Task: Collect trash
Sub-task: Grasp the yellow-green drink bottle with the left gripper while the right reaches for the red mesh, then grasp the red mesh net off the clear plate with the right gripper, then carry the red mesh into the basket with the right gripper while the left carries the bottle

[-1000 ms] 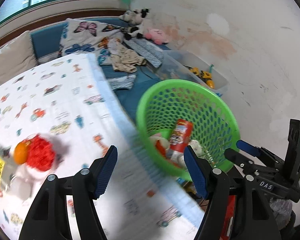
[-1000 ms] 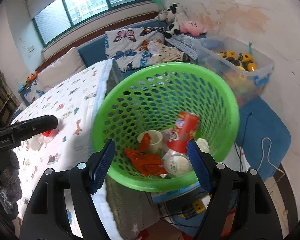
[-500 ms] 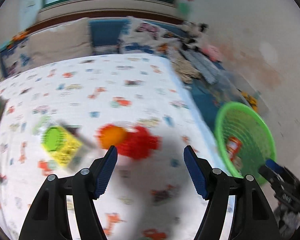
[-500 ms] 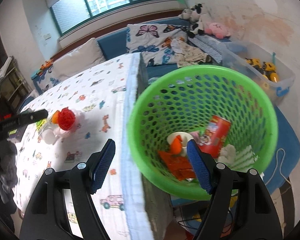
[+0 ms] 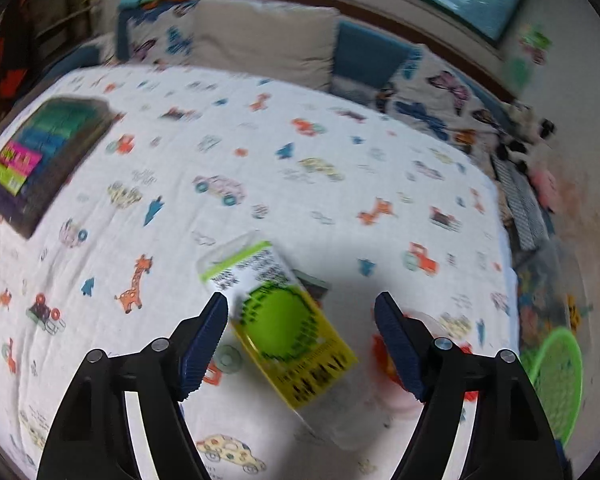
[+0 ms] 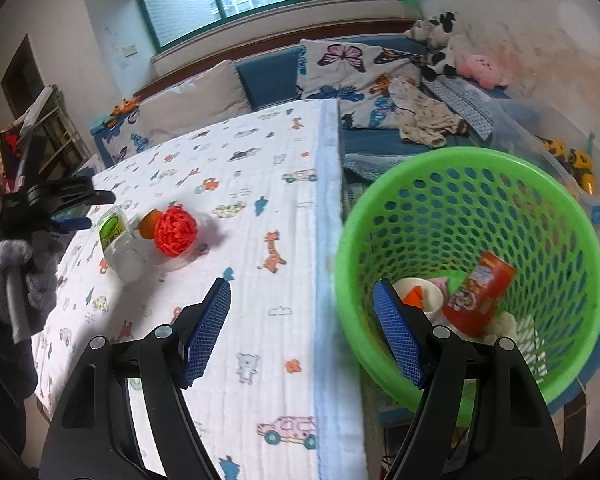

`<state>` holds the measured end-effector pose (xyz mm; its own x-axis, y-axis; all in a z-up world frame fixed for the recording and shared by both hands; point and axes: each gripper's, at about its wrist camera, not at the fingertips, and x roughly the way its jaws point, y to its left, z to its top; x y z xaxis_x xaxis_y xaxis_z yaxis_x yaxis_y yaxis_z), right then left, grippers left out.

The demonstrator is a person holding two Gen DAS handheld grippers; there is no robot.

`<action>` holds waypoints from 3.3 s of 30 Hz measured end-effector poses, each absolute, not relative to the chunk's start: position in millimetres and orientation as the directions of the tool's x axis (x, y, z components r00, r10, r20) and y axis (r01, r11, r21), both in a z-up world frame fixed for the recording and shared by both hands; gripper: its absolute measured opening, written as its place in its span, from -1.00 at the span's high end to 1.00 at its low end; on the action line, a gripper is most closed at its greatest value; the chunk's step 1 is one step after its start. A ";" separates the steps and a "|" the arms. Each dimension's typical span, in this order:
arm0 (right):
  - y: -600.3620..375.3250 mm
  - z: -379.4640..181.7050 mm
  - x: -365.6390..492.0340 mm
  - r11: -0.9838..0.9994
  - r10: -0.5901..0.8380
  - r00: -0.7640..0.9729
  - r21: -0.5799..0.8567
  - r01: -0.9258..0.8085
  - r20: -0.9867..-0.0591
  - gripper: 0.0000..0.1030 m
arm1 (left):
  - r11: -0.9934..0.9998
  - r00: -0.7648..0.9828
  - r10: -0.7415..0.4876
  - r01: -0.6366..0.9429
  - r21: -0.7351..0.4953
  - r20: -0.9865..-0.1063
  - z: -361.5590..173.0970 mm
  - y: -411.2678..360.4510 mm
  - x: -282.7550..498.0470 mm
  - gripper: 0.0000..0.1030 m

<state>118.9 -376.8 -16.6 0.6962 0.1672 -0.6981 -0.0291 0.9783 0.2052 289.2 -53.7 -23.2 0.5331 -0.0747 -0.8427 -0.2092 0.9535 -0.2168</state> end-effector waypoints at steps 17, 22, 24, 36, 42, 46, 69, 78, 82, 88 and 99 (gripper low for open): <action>-329.2 -21.2 147.7 0.971 0.238 0.660 0.190 -0.144 -0.712 -0.44 | 0.931 0.455 -0.031 -0.312 -0.191 -0.890 -54.6 -53.1 302.3 -0.59; -318.9 -23.2 154.0 0.969 0.249 0.651 0.183 -0.168 -0.717 -0.44 | 0.925 0.426 -0.046 -0.324 -0.200 -0.904 -66.6 -57.9 300.1 -0.59; -315.2 -23.6 156.3 0.967 0.253 0.650 0.181 -0.178 -0.716 -0.44 | 0.929 0.421 -0.049 -0.314 -0.197 -0.906 -69.1 -62.1 299.8 -0.52; -283.7 -24.0 176.4 0.953 0.293 0.631 0.167 -0.253 -0.718 -0.44 | 0.958 0.410 -0.108 -0.201 -0.205 -0.906 -61.5 -53.5 292.1 -0.25; -258.7 -24.7 190.9 0.941 0.312 0.619 0.147 -0.303 -0.721 -0.44 | 0.965 0.375 -0.155 -0.142 -0.222 -0.914 -57.3 -38.6 284.0 -0.22; -244.6 -28.9 205.8 0.935 0.311 0.609 0.122 -0.332 -0.730 -0.44 | 0.969 0.357 -0.165 -0.113 -0.218 -0.920 -56.3 -26.0 277.1 -0.21; -209.0 -44.2 224.0 0.931 0.216 0.628 -0.036 -0.363 -0.747 0.26 | 0.967 0.365 -0.210 -0.061 -0.248 -0.907 -57.2 -8.6 261.8 -0.21; -199.5 -13.0 198.3 0.919 0.276 0.678 -0.020 -0.394 -0.682 0.29 | 0.964 0.381 -0.216 -0.064 -0.258 -0.899 -49.1 0.5 249.4 -0.19; -196.2 -5.7 192.7 0.919 0.276 0.687 -0.025 -0.394 -0.672 0.29 | 0.964 0.388 -0.216 -0.059 -0.258 -0.896 -44.1 3.7 242.6 -0.17; -208.9 1.5 181.3 0.930 0.262 0.696 -0.017 -0.366 -0.668 0.29 | 0.963 0.400 -0.240 -0.021 -0.270 -0.885 -33.8 -2.2 233.2 -0.15; -267.4 3.9 151.6 0.974 0.168 0.721 0.002 -0.225 -0.672 0.28 | 0.940 0.395 -0.340 0.125 -0.317 -0.853 -14.2 -47.3 217.1 -0.10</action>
<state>151.6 -267.4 3.9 0.7214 0.1683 -0.6718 -0.2255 0.9742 0.0019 217.1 -47.3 -14.2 0.3954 -0.3403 -0.8532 0.1252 0.9401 -0.3169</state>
